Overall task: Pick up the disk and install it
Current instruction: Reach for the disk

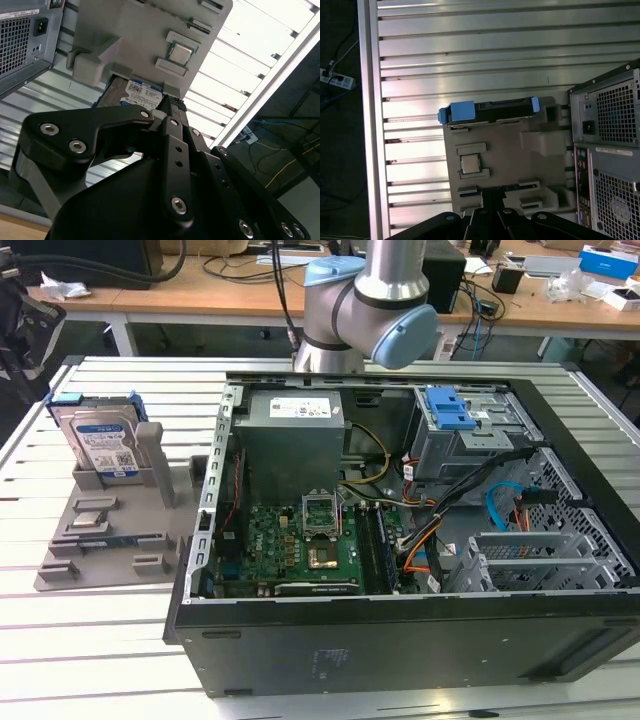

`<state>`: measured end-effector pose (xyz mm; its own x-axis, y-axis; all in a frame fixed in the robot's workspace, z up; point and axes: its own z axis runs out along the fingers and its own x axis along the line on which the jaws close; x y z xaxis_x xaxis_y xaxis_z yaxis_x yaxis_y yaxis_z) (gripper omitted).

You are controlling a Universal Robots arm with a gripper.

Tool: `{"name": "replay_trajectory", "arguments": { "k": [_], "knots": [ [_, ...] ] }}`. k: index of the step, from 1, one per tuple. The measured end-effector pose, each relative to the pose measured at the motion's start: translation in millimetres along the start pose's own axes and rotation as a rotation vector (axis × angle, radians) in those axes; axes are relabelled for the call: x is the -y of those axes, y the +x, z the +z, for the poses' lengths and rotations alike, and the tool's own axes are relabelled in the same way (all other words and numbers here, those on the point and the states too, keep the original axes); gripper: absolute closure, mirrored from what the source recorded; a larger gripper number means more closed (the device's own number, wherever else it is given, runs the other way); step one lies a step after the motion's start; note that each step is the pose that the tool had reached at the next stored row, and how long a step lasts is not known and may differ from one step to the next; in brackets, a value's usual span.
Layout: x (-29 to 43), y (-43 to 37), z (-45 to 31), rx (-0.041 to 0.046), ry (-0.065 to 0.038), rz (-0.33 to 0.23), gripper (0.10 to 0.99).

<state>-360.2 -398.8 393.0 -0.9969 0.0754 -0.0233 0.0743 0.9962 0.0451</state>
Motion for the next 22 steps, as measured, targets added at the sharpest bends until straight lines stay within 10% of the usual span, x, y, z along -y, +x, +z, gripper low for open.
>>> {"name": "replay_trajectory", "arguments": {
  "k": [22],
  "knots": [
    [2.4,31.5,-0.8,0.0,0.0,0.0,0.98]
  ]
}}
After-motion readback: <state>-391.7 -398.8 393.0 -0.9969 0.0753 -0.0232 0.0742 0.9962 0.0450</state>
